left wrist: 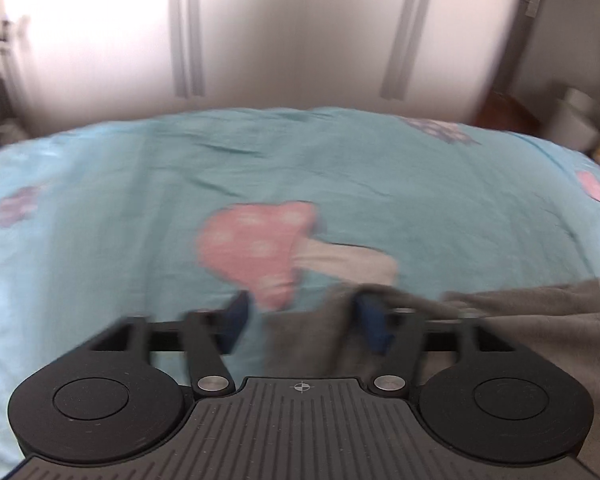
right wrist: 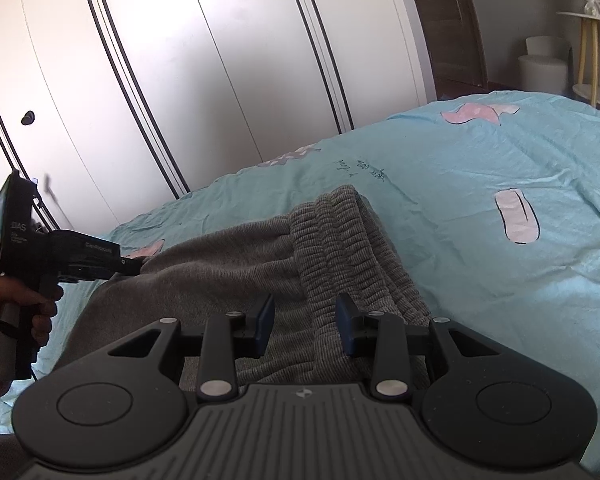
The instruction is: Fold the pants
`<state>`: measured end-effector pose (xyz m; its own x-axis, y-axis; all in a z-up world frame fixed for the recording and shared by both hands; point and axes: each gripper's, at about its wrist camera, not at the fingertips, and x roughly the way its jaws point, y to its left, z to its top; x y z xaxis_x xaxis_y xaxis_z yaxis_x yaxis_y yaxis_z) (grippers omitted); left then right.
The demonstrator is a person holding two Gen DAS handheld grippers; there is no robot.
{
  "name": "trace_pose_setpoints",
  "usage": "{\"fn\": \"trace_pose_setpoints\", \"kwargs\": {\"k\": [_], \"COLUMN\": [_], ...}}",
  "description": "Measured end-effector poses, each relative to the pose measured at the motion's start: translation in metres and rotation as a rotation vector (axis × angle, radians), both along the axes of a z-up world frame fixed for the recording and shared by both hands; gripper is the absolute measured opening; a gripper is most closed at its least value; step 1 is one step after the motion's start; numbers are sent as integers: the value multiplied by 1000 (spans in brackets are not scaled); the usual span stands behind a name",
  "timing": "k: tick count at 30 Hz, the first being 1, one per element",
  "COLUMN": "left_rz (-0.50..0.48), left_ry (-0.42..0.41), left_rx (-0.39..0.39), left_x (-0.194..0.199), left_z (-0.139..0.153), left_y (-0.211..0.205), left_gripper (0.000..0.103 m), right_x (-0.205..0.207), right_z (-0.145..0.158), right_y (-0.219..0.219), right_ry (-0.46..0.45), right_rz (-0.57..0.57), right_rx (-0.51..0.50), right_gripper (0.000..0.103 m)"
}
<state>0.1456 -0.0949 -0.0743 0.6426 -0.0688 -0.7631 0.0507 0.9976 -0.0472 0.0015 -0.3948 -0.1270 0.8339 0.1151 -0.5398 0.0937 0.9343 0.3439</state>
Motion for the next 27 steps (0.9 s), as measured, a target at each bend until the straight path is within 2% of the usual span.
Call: {"fn": "trace_pose_setpoints", "kwargs": {"k": [1,3,5,6,8,9,11,13,16,18,21,27], "left_rz": [18,47,38,10,-129,-159,-158,-196,-268,-280,-286,-356], "left_ry": [-19,-16,27,56,172,230,296,354,444,435,443,448], "left_rx": [19,36,1,-48,-222,-299,-375,-415,-473,-490,-558,-588], "left_x": [-8,-20,-30,-36,-43,-45,-48,-46,-43,-39,-31,-20], "left_z": [5,11,13,12,3,-4,-17,-31,-50,-55,-60,-73], "left_y": [8,25,43,52,63,66,68,63,49,47,48,49], "left_gripper": [79,85,86,86,95,95,95,95,95,97,97,102], "right_x": [1,3,1,-1,-1,2,20,40,63,73,87,108], "right_z": [3,11,19,25,34,34,25,9,-14,-27,-41,-51], "right_y": [-1,-6,-10,-12,-22,-31,-48,-60,-80,-89,-94,-91], "right_ry": [9,14,15,15,9,19,118,226,318,353,375,359], "right_rz": [7,39,21,-36,-59,-19,96,142,164,193,240,322], "right_rx": [5,37,28,-32,-110,-85,12,63,186,257,322,422], "right_gripper": [38,54,98,97,98,98,98,98,98,98,98,97]}}
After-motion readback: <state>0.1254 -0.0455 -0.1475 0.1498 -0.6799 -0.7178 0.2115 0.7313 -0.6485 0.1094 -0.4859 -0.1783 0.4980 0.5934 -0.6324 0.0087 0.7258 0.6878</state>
